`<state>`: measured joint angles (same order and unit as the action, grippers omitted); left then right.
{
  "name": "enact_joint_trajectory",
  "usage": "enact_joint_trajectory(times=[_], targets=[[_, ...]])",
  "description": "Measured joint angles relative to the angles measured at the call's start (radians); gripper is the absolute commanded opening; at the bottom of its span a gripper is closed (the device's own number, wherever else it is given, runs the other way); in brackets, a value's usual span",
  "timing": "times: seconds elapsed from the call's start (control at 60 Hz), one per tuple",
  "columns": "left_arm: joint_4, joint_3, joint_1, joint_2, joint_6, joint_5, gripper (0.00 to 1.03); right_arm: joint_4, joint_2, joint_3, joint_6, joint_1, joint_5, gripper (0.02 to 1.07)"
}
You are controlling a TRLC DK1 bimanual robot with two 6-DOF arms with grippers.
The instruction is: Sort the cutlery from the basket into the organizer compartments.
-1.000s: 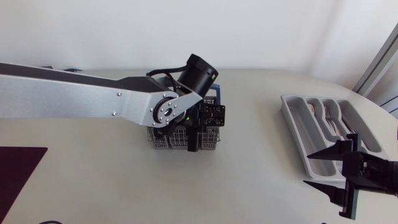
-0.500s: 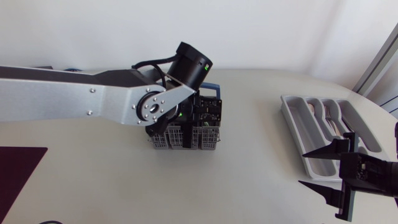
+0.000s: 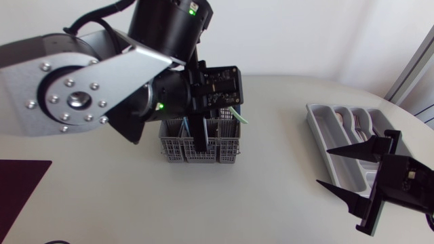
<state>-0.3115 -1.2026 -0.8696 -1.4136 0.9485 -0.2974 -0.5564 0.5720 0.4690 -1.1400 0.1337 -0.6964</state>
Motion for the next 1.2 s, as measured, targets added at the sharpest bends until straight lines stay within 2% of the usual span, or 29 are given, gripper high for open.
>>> enact_joint_trajectory(times=[0.2, 0.35, 0.5, 0.683, 0.95, 1.067, 1.2], targets=[[-0.135, -0.045, -0.018, -0.006, -0.214, -0.003, 0.03, 0.137, -0.051, 0.000, 0.233, -0.190, 0.132, 0.82], [-0.186, -0.110, -0.031, -0.051, -0.377, 0.039, 0.03, 0.219, -0.055, -0.011, 0.348, -0.340, 0.249, 0.82], [-0.253, -0.168, -0.031, -0.110, -0.517, 0.125, 0.03, 0.297, -0.034, -0.028, 0.434, -0.476, 0.364, 0.82], [-0.303, -0.253, -0.022, -0.170, -0.663, 0.228, 0.03, 0.380, 0.018, -0.031, 0.507, -0.555, 0.434, 0.81], [-0.364, -0.336, 0.018, -0.232, -0.817, 0.377, 0.03, 0.480, 0.087, -0.032, 0.549, -0.640, 0.545, 0.65], [-0.400, -0.369, 0.021, -0.266, -0.830, 0.399, 0.03, 0.525, 0.125, -0.032, 0.550, -0.663, 0.584, 0.60], [-0.425, -0.402, 0.021, -0.291, -0.841, 0.399, 0.03, 0.563, 0.190, -0.032, 0.550, -0.673, 0.595, 0.48]])
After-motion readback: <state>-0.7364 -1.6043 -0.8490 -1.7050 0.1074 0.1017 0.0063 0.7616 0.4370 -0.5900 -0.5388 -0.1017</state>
